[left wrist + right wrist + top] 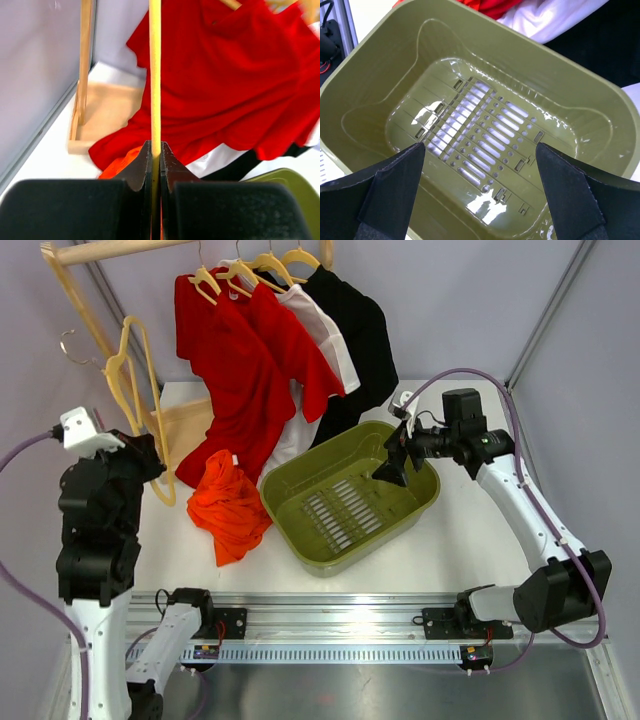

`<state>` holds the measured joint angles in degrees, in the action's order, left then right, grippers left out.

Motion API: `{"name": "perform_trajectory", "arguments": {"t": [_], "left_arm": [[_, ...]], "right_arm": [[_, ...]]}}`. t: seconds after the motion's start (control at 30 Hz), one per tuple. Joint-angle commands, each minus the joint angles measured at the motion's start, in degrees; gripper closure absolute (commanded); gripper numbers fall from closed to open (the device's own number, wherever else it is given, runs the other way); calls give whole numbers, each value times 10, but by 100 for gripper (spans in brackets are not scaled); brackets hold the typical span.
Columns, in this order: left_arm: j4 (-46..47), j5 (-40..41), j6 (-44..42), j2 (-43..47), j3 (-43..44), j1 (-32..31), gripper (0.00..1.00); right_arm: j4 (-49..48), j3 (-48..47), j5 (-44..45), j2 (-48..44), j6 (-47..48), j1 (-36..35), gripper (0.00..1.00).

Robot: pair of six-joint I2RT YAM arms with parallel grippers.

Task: Remove the t-shirt from the hanger
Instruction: Hang the hanger back to the clothesline with the left arm

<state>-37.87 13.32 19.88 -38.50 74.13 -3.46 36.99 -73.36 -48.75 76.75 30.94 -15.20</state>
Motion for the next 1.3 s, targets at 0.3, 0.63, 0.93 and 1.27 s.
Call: {"name": "perform_trajectory", "arguments": {"t": [0.3,0.63,0.93,1.27], "left_arm": [[114,33,-55,-178,88,18,100],[171,33,-52,-317,196,79,100],[169,9,-45,-424,300,113,100],[142,-29,-23,-515,363,138,100]], "right_arm": [[-45,26,-49,-30,-8,13,1],[-33,29,-68,-29,1,19,1],[-31,33,-85,-24,3,27,0],[-33,38,-93,-23,4,42,1]]}}
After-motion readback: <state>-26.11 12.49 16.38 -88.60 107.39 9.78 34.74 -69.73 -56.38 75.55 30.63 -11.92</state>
